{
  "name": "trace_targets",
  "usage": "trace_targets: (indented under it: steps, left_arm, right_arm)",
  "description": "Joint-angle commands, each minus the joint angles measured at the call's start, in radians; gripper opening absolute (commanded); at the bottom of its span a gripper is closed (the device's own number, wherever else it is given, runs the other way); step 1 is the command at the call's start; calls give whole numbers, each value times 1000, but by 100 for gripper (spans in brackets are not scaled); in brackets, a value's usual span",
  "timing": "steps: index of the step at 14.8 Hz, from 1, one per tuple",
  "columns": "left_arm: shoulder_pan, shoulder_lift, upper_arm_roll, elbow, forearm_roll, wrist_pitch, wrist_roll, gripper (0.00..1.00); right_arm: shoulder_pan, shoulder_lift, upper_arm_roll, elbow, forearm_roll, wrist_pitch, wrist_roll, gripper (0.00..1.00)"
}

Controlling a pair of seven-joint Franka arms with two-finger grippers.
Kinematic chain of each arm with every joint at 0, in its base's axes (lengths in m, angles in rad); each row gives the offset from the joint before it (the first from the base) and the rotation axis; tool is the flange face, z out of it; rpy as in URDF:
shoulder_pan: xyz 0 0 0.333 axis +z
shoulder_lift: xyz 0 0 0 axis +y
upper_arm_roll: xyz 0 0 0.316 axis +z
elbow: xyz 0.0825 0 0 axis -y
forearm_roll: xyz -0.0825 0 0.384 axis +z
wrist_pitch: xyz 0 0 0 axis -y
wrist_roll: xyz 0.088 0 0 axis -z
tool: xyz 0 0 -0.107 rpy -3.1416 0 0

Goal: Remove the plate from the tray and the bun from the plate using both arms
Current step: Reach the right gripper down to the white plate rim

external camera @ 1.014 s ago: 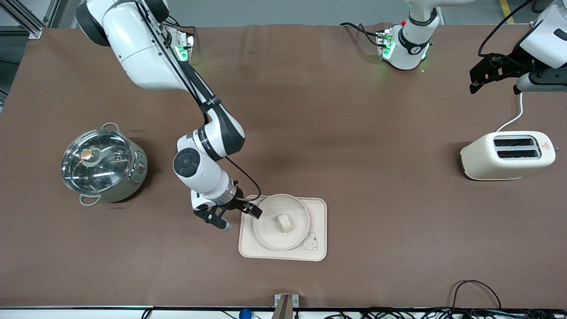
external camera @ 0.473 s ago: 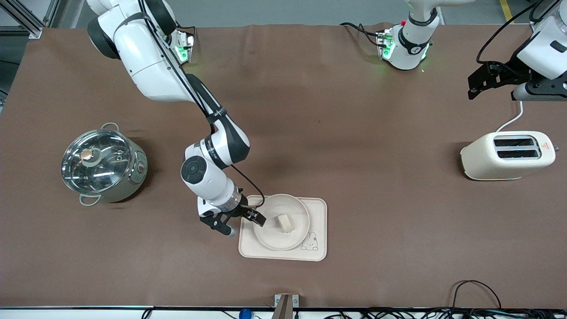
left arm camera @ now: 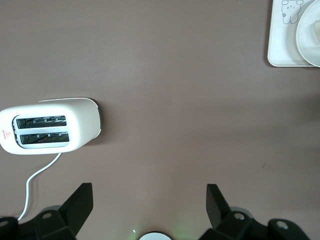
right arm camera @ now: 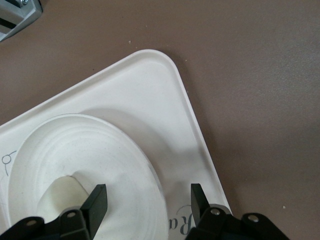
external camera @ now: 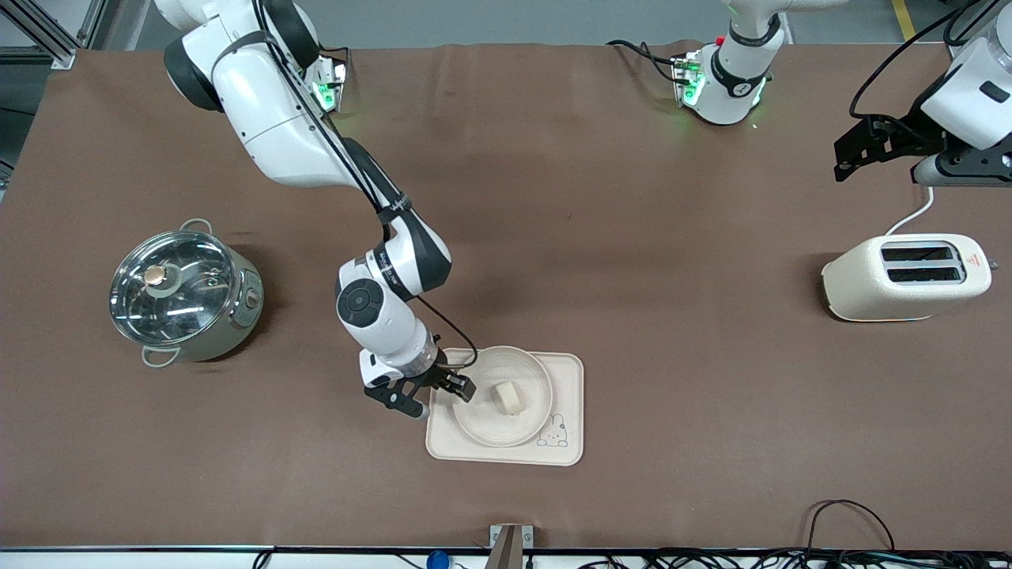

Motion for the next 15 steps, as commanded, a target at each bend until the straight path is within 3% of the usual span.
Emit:
trace_targets:
  steps: [1,4,15]
  left_arm:
    - [5,8,-2,25,-3,-16,20,100]
    - [6,11,-2,25,-3,-16,19,100]
    - [10,23,4,42,-12,-16,17,100]
  right_arm:
    - [12,25,-10,17,-46,24,8,66]
    - [16,36,-10,16,-134,28,9,57]
    - [24,48,-10,13,-139,57,8,29]
